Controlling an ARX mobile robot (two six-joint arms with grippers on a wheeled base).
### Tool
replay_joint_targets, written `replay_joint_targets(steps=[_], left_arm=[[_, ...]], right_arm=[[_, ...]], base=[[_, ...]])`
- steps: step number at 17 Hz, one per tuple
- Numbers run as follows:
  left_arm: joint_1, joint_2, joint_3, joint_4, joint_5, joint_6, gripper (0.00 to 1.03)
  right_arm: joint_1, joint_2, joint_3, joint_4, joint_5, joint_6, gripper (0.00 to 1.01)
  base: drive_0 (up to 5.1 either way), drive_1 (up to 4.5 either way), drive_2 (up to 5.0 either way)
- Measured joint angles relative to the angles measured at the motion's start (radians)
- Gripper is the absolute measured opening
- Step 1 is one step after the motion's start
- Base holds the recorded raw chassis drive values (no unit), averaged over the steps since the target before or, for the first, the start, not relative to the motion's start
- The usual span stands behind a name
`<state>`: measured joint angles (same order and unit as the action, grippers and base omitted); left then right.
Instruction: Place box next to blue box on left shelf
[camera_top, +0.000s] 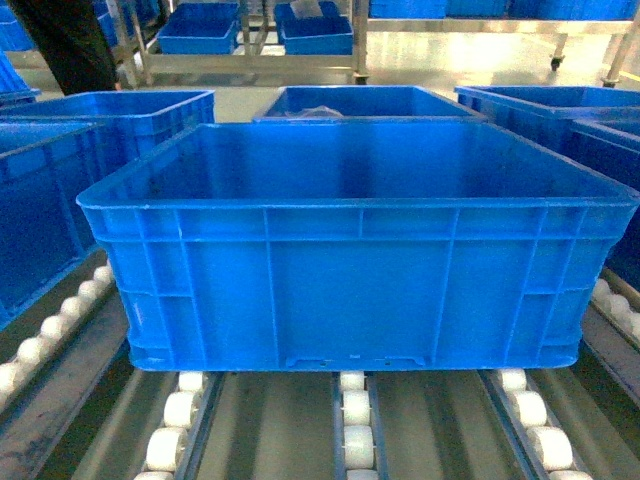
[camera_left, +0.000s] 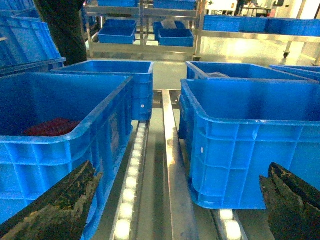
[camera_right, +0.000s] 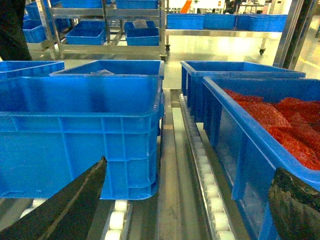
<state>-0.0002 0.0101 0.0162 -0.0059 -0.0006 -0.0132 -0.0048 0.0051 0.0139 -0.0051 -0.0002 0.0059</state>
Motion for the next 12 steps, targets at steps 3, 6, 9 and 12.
replay_joint_targets(steps=[3, 6, 9, 12], left_arm=[[0.000, 0.000, 0.000, 0.000, 0.000, 0.000, 0.98], [0.000, 0.000, 0.000, 0.000, 0.000, 0.000, 0.98], [0.000, 0.000, 0.000, 0.000, 0.000, 0.000, 0.98], [0.000, 0.000, 0.000, 0.000, 0.000, 0.000, 0.98]], right_arm=[[0.000, 0.000, 0.000, 0.000, 0.000, 0.000, 0.98], [0.000, 0.000, 0.000, 0.000, 0.000, 0.000, 0.98], [0.000, 0.000, 0.000, 0.000, 0.000, 0.000, 0.98], [0.000, 0.000, 0.000, 0.000, 0.000, 0.000, 0.98]], base=[[0.0, 0.00, 0.0], [0.0, 0.00, 0.0], [0.0, 0.00, 0.0], [0.0, 0.00, 0.0]])
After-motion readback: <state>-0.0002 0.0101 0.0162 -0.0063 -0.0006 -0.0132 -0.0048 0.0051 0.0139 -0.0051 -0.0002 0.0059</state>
